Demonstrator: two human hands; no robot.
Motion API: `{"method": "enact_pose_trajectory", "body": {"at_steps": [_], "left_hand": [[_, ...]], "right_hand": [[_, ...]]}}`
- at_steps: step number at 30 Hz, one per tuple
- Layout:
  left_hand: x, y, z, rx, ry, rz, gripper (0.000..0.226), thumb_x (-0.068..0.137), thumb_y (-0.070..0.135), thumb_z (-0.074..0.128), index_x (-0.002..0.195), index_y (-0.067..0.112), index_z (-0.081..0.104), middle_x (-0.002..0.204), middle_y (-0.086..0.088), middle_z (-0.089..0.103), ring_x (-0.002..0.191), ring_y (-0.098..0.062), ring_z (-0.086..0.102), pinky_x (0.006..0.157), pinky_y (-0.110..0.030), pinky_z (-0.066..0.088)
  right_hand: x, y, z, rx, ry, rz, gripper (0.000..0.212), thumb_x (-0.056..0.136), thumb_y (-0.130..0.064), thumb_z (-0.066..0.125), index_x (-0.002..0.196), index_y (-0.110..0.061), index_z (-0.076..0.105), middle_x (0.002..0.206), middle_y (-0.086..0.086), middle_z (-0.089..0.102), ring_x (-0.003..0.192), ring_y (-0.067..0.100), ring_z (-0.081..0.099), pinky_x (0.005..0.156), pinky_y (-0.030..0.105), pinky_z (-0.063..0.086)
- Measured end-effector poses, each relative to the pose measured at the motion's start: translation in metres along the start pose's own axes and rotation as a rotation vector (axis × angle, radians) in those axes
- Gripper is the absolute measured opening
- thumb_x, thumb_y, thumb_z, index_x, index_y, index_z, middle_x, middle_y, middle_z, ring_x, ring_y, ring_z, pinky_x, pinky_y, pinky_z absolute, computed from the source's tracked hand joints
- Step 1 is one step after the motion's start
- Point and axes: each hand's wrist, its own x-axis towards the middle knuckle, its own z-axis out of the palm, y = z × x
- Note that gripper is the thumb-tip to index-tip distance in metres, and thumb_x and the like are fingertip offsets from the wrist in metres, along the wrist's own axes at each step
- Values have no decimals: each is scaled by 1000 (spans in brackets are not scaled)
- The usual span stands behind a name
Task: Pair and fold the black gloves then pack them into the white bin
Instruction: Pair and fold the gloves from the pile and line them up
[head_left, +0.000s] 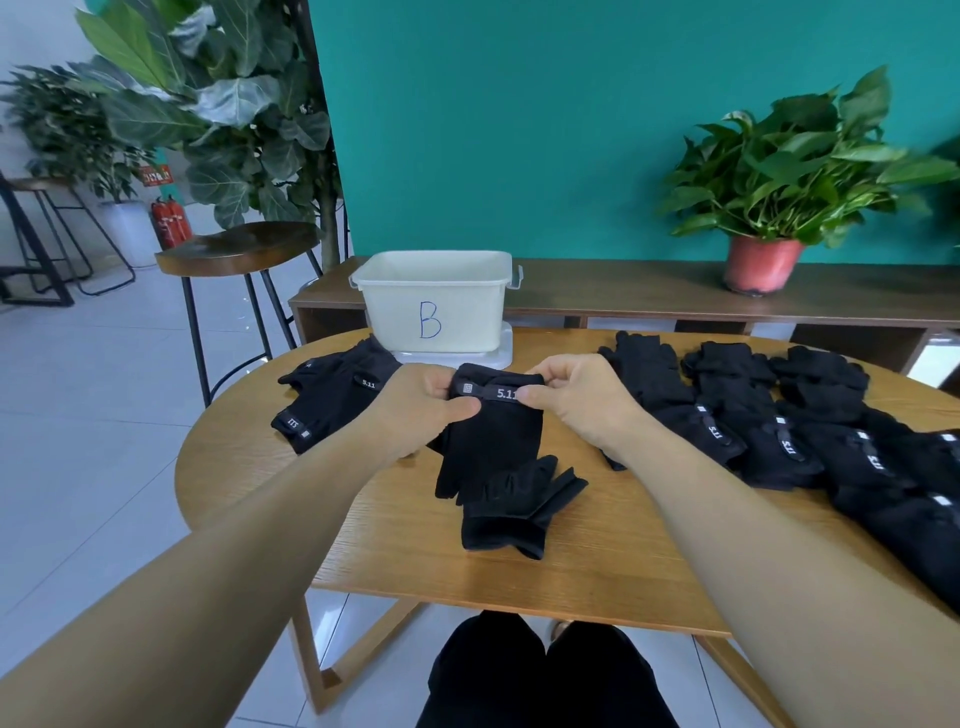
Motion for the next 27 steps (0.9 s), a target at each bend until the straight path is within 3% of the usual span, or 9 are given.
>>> {"method": "enact_pose_trajectory", "body": {"at_steps": [4, 6, 9, 13, 15, 17, 19, 21, 27], "left_hand": [[0, -4, 3, 257, 355, 46, 41, 85, 41, 71, 121, 24, 62, 114, 10, 70, 106, -16, 64, 99, -49, 48], [-4, 0, 8, 188, 253, 57, 43, 80, 41, 77, 117, 24, 64, 105, 10, 69, 98, -15, 66, 90, -45, 55], [-7, 3, 19, 55, 73, 109, 48, 65, 46, 84, 104, 23, 69, 92, 9, 72, 88, -11, 68, 82, -39, 57], [3, -2, 13, -35, 204, 110, 17, 88, 24, 72, 99, 12, 69, 77, -2, 70, 67, -16, 64, 56, -28, 49], [6, -2, 8, -74, 213, 103, 14, 93, 17, 66, 102, 8, 70, 85, -14, 71, 71, -24, 65, 61, -33, 53], [9, 0, 3, -100, 145, 84, 15, 95, 17, 64, 106, 9, 71, 89, -12, 73, 70, -15, 66, 59, -25, 54], [12, 3, -1, -141, 37, 72, 16, 95, 17, 63, 108, 13, 73, 92, -5, 75, 82, -14, 71, 72, -26, 58], [19, 4, -4, -165, -35, 67, 17, 94, 17, 64, 108, 13, 73, 96, -5, 76, 95, -22, 71, 91, -42, 56], [42, 6, -9, -141, -84, 75, 15, 90, 19, 70, 99, 9, 75, 93, -3, 77, 92, -19, 71, 93, -37, 54]], "right_hand": [[-2, -8, 7, 60, 187, 24, 10, 77, -30, 75, 73, -22, 72, 81, -3, 74, 89, 23, 68, 97, 53, 46], [-4, -16, 11, 95, 192, 33, 10, 82, -27, 75, 79, -18, 74, 85, -1, 73, 88, 20, 66, 89, 45, 52], [-10, -29, 16, 157, -16, -5, 15, 88, -23, 71, 100, -13, 74, 99, 0, 73, 87, 11, 64, 69, 19, 48], [-13, -32, 4, 132, -104, -83, 13, 92, -20, 66, 100, -14, 75, 99, -1, 74, 96, 12, 67, 72, 10, 50], [-9, -26, -9, 74, 35, -75, 8, 88, -17, 70, 94, -15, 75, 96, -3, 74, 100, 17, 66, 81, 19, 51], [-2, -14, -20, -91, 126, -44, 22, 82, -25, 75, 102, -23, 67, 99, -8, 69, 104, 19, 63, 95, 35, 49], [-2, -4, -24, -156, 20, 25, 50, 75, -37, 80, 117, -30, 55, 109, -9, 63, 112, 19, 58, 105, 46, 41], [1, 5, -22, -49, -124, 73, 63, 75, -36, 82, 129, -26, 52, 121, -5, 61, 116, 17, 56, 107, 43, 41], [23, 12, -23, 144, -125, -34, 13, 92, -2, 64, 98, -11, 71, 91, 2, 73, 88, 16, 68, 80, 27, 57]]}}
